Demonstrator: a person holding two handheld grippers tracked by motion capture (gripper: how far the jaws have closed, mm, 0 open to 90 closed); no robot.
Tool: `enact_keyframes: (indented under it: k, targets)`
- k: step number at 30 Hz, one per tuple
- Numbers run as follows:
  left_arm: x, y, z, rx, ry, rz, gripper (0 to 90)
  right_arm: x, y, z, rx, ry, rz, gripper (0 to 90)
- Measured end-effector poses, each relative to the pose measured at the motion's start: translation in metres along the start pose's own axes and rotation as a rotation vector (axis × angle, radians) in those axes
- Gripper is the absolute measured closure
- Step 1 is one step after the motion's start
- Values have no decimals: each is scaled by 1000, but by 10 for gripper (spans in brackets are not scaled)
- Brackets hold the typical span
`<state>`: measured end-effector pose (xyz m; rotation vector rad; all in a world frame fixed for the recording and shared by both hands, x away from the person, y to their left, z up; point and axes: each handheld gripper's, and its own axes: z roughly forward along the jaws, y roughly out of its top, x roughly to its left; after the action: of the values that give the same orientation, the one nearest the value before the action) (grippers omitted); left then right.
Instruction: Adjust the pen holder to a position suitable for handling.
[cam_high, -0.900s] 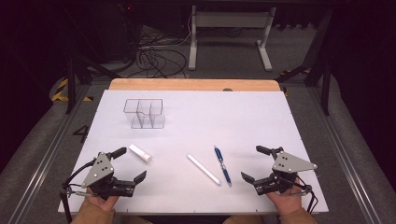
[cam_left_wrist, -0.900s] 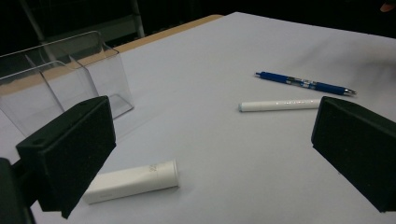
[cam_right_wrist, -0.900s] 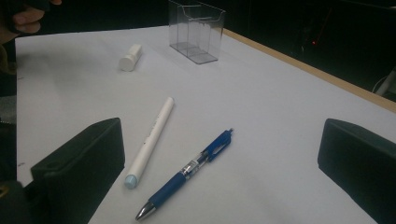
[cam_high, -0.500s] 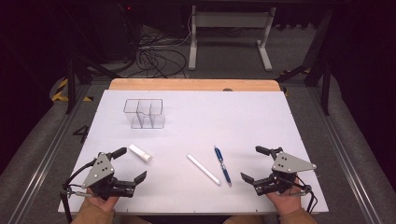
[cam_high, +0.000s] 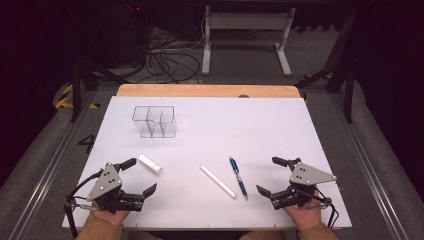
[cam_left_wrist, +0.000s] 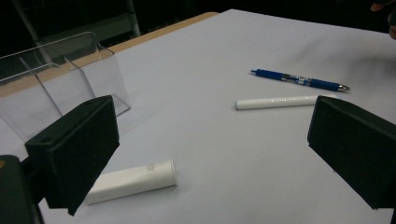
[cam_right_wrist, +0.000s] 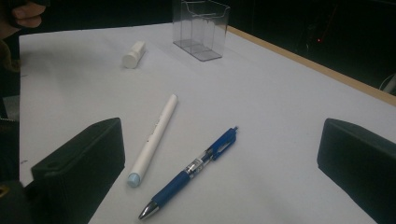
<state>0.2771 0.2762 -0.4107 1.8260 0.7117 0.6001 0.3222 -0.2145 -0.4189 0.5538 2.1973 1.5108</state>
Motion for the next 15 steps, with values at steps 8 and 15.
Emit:
enact_keyframes:
  k: [8, 15]
  targets:
    - [2, 5, 4, 9, -2, 11, 44, -1, -3, -1, 3, -4, 9, 13]
    - [13, 11, 8, 3, -26, -24, 50, -1, -4, 1, 5, 3, 21, 13]
